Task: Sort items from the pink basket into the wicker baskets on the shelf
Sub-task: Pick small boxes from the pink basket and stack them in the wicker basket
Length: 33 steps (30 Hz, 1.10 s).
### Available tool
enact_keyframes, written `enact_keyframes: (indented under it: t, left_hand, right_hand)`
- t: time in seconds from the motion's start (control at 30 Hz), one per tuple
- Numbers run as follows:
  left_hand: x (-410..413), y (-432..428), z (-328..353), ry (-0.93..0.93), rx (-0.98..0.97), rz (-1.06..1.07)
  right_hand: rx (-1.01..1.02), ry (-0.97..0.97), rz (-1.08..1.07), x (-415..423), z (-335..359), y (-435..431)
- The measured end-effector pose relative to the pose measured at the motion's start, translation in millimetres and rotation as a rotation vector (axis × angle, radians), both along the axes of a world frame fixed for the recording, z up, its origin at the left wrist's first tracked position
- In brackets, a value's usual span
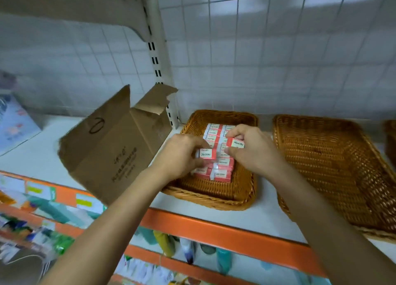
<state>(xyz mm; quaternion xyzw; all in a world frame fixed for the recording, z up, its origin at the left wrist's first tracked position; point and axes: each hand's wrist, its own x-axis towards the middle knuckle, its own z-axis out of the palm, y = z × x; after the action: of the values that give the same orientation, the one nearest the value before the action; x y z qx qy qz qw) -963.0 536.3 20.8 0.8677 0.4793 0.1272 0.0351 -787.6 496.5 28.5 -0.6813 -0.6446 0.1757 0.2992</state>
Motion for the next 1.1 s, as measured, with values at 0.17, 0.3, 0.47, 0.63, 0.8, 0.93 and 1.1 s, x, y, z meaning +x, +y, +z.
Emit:
enact_keyframes:
  t: [0.17,0.3,0.47,0.63,0.8,0.93,1.1]
  left_hand:
    - [-12,11,-10,0.106,-0.054,-0.127]
    - [-19,16,-13,0.122,-0.066,-0.19]
    - [-20,15,-18,0.118,-0.024,-0.202]
    - [-20,12,-22,0.157,0.006,-0.213]
    - [-20,10,-23,0.193,0.061,-0.237]
    - [-21,10,-22,0.095,0.058,-0.245]
    - [-22,4,-20,-0.112,0.115,-0.33]
  right_hand:
    - [-0.026,-0.005,-0.05,-24,-8,5]
    - [-0.027,0.01,-0.107,-35,-15,6]
    - [0.004,-0.002,-0.155,-42,-21,6]
    - [0.081,-0.027,-0.159,-45,-22,0]
    - [0.124,0.059,-0.203,-42,-26,-2]
    - [0.158,0.089,-0.265,-38,-28,-2]
    - [0.202,0.161,-0.224,-39,-29,-2]
